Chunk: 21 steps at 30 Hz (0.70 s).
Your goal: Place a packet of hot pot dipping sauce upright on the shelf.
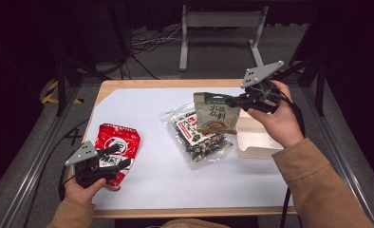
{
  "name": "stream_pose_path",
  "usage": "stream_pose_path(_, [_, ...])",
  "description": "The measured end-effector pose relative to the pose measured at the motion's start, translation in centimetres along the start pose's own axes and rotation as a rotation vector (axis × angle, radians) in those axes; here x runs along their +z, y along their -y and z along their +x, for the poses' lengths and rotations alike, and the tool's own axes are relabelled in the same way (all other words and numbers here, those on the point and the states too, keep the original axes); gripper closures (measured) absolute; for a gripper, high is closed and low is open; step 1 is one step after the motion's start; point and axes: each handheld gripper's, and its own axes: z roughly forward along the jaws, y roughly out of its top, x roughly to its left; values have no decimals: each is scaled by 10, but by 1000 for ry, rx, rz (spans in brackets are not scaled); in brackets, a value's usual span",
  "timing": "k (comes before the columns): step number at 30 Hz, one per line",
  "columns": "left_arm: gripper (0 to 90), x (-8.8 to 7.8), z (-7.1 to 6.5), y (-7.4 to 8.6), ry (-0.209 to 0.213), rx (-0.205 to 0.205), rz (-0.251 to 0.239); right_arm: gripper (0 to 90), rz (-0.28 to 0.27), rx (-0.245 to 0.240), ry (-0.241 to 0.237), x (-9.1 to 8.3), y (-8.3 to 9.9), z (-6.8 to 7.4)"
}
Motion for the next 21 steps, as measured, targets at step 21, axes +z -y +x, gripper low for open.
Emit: stream_pose_path(21, [295, -11, -1, 8, -36, -21, 4, 897, 8, -4, 69, -26, 26, -56])
